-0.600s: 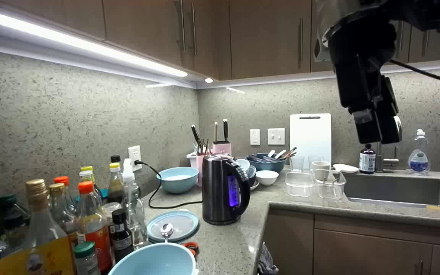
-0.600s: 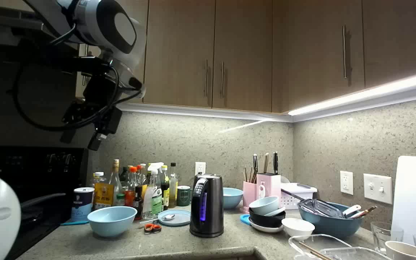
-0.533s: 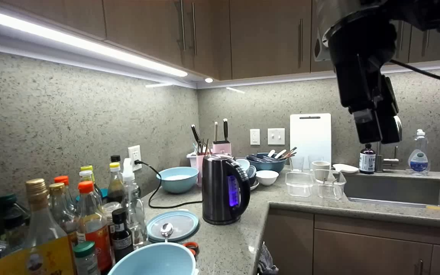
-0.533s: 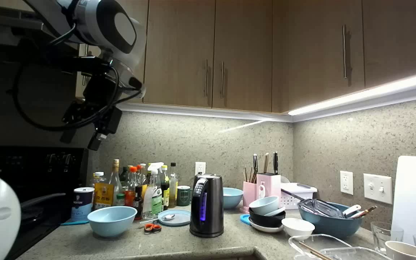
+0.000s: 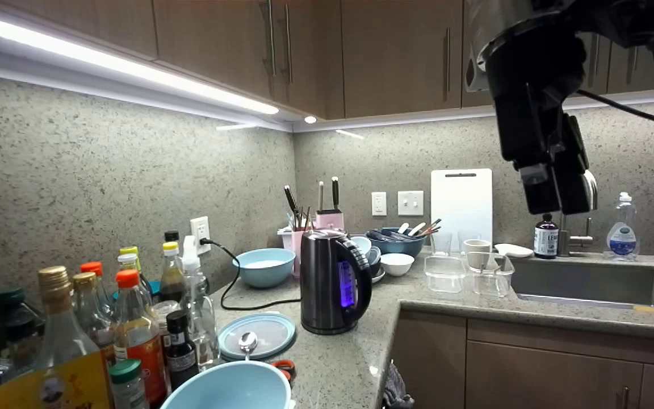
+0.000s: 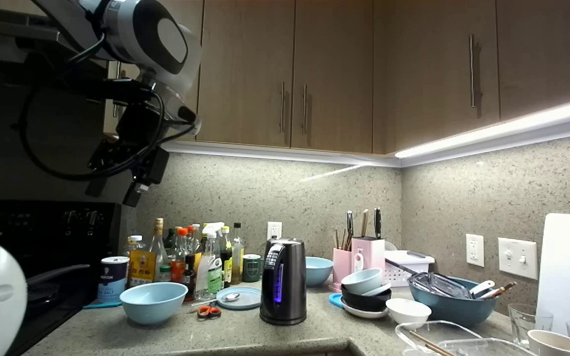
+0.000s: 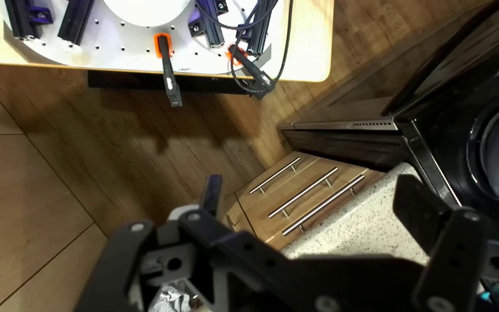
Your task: Open the kittle
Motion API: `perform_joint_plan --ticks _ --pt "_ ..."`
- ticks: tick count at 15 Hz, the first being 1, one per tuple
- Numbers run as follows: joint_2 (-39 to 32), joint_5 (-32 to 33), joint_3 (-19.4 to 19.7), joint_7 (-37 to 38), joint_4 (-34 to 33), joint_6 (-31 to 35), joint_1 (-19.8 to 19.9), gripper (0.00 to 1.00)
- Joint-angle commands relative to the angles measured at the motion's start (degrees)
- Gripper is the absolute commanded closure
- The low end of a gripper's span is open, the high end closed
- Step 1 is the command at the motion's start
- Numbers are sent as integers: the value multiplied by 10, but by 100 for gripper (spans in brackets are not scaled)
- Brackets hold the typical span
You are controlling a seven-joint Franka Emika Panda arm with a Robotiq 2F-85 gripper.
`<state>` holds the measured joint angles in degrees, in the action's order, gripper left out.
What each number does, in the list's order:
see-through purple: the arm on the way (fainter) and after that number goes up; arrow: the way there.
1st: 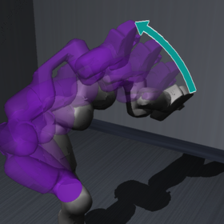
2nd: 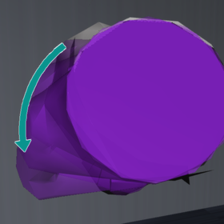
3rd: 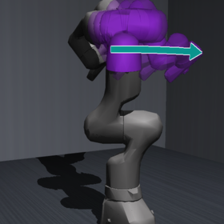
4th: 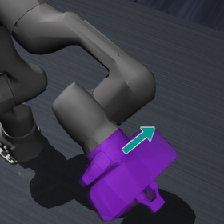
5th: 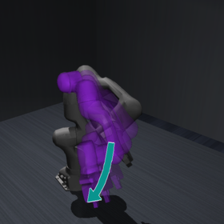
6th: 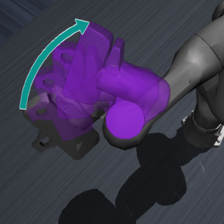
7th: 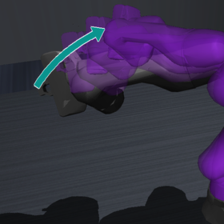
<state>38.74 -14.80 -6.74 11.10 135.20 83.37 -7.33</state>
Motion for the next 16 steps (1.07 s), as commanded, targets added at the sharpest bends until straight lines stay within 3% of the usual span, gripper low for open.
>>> perform_joint_plan --ticks 1,6,9,10,15,16 --pt "-39 13 -15 -4 -13 48 24 0" --pt "-118 108 -29 2 -44 166 42 0" --pt "-162 161 -25 6 -76 195 47 0" --pt "-134 136 -17 1 -51 186 34 0" --pt "-165 150 -16 2 -77 189 38 0" --pt "-167 146 -18 21 -69 218 41 0"
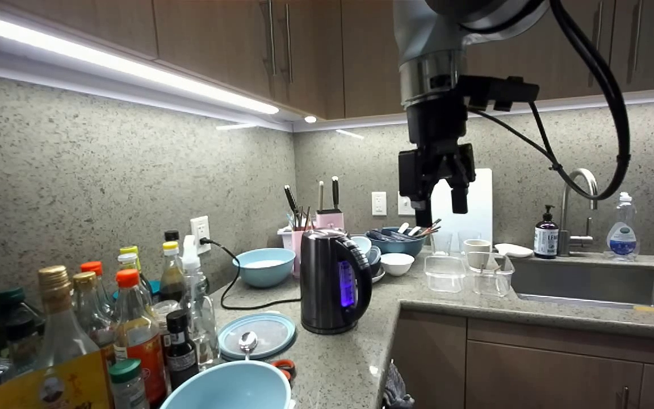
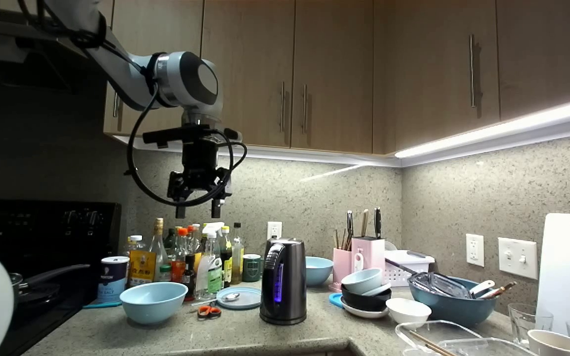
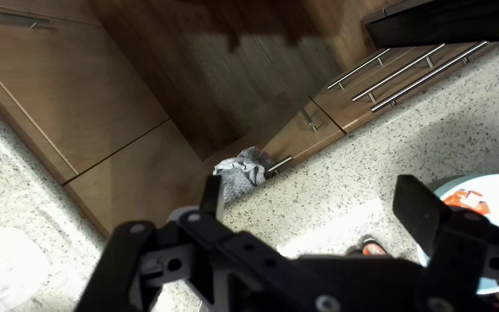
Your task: Open the kittle
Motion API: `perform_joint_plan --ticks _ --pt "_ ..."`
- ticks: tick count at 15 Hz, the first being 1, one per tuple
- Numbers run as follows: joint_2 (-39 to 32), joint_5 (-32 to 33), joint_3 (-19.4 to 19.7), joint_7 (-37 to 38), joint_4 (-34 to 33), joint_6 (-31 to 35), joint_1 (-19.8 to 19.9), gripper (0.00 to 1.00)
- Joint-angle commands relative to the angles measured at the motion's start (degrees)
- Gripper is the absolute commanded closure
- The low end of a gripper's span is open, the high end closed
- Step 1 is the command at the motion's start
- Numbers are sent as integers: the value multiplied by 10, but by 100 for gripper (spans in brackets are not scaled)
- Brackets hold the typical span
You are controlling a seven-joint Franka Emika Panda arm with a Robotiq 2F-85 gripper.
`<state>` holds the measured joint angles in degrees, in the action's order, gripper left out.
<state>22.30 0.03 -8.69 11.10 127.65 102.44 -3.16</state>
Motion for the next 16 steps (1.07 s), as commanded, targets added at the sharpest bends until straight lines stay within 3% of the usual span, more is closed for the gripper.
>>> perform_joint_plan --ticks 1,6,9,15,16 --pt "-14 19 -3 39 11 55 7 0" --pt "-93 105 -6 105 -11 143 28 0" --pt "-140 162 -1 135 -40 161 32 0" --pt "-151 150 13 116 -50 152 19 0" --pt "-153 120 17 109 -46 173 17 0"
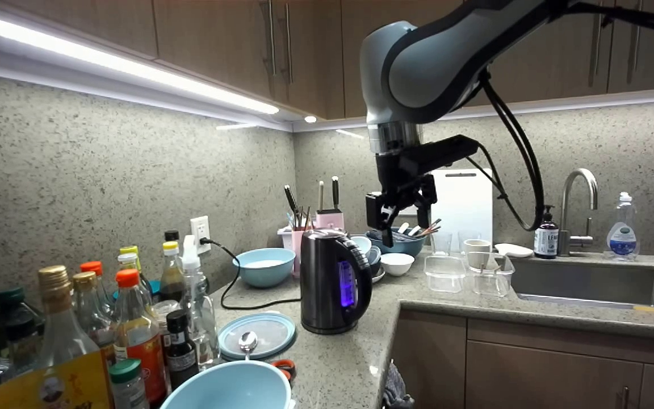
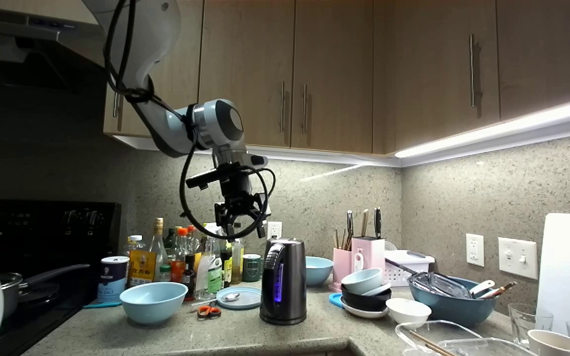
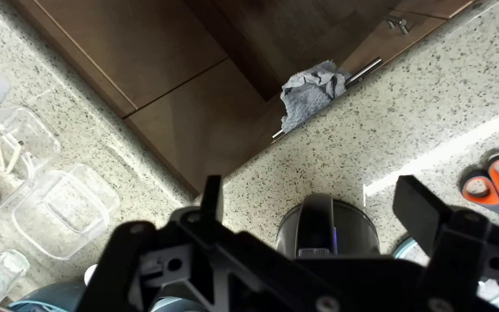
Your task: Open the kittle
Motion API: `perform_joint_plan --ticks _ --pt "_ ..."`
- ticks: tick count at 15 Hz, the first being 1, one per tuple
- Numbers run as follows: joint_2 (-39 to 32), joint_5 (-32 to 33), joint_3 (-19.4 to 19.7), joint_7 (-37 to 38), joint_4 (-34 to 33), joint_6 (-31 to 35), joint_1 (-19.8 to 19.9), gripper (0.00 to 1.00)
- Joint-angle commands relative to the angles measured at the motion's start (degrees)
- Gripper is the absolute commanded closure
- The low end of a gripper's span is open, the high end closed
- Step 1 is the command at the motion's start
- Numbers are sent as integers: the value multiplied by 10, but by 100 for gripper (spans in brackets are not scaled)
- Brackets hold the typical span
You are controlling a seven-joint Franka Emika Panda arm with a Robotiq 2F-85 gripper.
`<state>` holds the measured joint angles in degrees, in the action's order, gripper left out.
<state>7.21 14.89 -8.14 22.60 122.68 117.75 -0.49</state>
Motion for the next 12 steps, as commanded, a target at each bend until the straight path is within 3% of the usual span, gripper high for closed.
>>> perform_joint_plan --ticks 1,6,10,12 --pt "-10 -32 14 6 4 53 -9 0" --pt "-70 15 29 6 -27 171 -5 0" --pt "-113 66 49 22 -75 197 -9 0" --pt "-103 43 54 1 -64 186 -14 0"
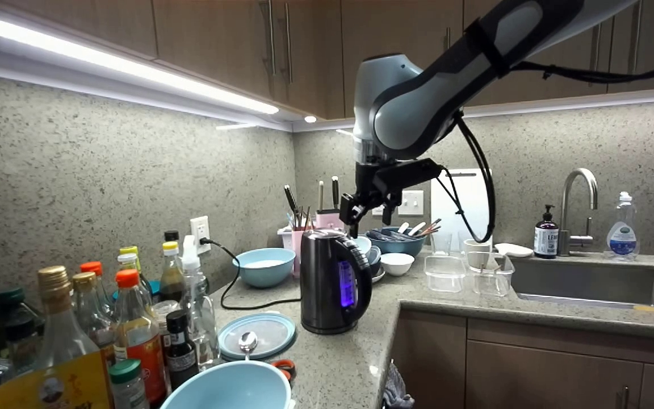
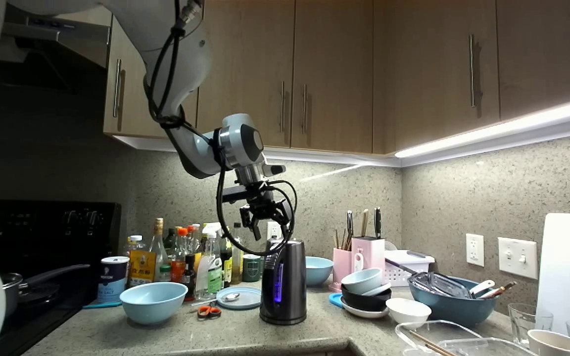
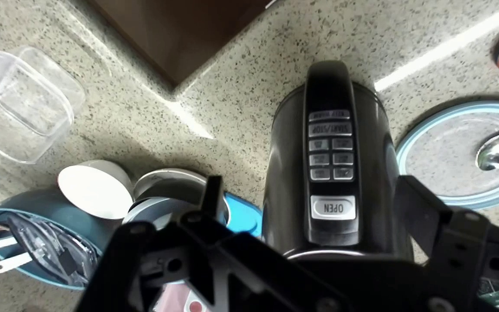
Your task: Open the kittle
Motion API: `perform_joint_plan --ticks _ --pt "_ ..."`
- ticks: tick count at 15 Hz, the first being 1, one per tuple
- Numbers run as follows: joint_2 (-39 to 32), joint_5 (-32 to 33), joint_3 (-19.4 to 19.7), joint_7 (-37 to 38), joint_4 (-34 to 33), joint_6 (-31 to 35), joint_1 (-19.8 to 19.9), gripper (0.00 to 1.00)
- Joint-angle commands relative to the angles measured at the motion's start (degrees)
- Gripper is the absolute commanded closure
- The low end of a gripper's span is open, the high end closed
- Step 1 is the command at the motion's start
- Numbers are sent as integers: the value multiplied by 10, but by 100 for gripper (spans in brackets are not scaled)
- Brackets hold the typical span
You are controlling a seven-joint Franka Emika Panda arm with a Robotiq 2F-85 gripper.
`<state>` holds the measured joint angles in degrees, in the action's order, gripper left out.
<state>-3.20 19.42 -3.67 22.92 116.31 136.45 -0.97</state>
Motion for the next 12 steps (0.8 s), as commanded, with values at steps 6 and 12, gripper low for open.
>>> perform_joint_plan --ticks 6,12 --pt "-35 9 23 9 -27 -1 -8 0" --pt "-66 16 39 9 -60 1 -15 0"
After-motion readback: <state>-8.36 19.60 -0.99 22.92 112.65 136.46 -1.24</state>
